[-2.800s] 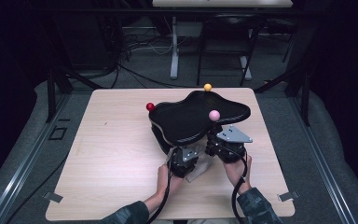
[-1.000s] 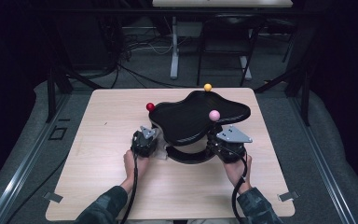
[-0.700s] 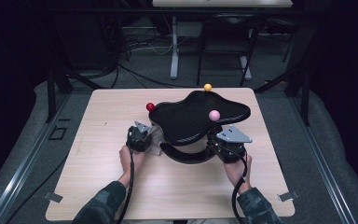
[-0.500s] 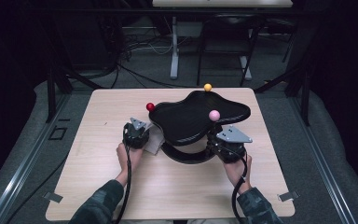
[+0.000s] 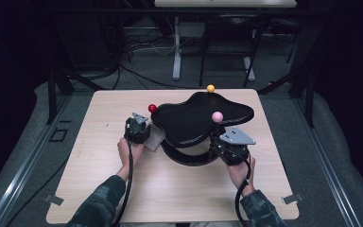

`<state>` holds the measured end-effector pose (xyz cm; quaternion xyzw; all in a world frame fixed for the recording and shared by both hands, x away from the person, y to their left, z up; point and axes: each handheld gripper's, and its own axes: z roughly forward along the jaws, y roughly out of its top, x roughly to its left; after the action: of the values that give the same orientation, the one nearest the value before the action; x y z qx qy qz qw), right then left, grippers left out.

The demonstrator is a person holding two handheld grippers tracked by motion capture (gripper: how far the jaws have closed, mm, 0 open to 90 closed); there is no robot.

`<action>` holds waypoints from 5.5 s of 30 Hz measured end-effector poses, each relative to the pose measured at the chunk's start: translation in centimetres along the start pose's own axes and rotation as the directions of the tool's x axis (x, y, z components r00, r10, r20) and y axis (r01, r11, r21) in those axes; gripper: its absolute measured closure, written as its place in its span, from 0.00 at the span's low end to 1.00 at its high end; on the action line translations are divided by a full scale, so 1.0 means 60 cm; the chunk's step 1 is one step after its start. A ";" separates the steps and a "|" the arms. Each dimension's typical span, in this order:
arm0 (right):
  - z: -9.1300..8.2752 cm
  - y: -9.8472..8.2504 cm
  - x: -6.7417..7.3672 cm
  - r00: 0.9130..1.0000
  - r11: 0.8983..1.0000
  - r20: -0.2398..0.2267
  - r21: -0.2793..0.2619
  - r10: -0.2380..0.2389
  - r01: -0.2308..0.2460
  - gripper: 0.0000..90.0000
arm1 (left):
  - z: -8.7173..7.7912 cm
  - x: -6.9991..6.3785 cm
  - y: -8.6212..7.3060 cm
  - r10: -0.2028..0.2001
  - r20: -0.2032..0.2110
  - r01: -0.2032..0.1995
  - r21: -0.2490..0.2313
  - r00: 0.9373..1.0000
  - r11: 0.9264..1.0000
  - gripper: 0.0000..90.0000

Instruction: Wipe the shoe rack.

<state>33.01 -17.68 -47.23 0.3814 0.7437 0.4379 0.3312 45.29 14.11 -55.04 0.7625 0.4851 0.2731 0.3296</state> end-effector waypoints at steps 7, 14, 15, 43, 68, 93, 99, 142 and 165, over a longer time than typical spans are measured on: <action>0.000 0.000 0.000 1.000 1.000 -0.001 0.000 -0.001 0.001 0.83 | 0.027 -0.012 -0.025 0.020 0.037 -0.022 0.076 0.999 0.997 0.88; 0.000 0.000 0.000 1.000 1.000 0.000 0.000 0.000 0.000 0.83 | 0.007 -0.002 -0.015 -0.002 0.023 0.002 0.020 1.000 1.000 0.88; 0.000 0.000 0.000 1.000 1.000 -0.001 0.000 0.000 0.000 0.83 | 0.001 0.000 -0.012 -0.007 0.020 0.007 0.003 1.000 1.000 0.88; 0.000 0.000 0.000 1.000 1.000 0.000 0.000 -0.005 0.005 0.83 | 0.030 -0.012 -0.013 0.010 0.071 -0.015 0.076 0.997 0.997 0.88; -0.001 0.002 -0.001 1.000 1.000 -0.011 0.011 -0.005 0.005 0.83 | -0.134 0.050 -0.023 -0.006 0.159 0.008 -0.013 0.987 1.000 0.87; -0.001 0.002 -0.001 1.000 1.000 -0.014 0.015 -0.003 0.004 0.83 | -0.303 0.157 -0.127 -0.049 0.062 0.048 0.010 0.997 0.999 0.87; 0.000 0.002 -0.001 1.000 1.000 -0.010 0.015 -0.003 0.003 0.83 | -0.305 0.181 -0.182 -0.102 0.056 0.096 0.102 0.993 0.990 0.87; 0.000 0.003 -0.003 1.000 1.000 -0.010 0.015 -0.008 0.009 0.83 | -0.134 0.076 -0.037 -0.072 0.258 0.075 0.000 0.963 0.997 0.05; 0.000 0.003 -0.004 1.000 1.000 -0.013 0.014 -0.011 0.011 0.83 | 0.025 0.025 0.014 0.043 0.190 -0.038 -0.028 0.981 0.999 0.46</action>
<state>33.17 -17.82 -47.05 0.3767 0.7510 0.4334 0.3260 47.44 14.84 -55.19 0.7910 0.4323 0.2112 0.3780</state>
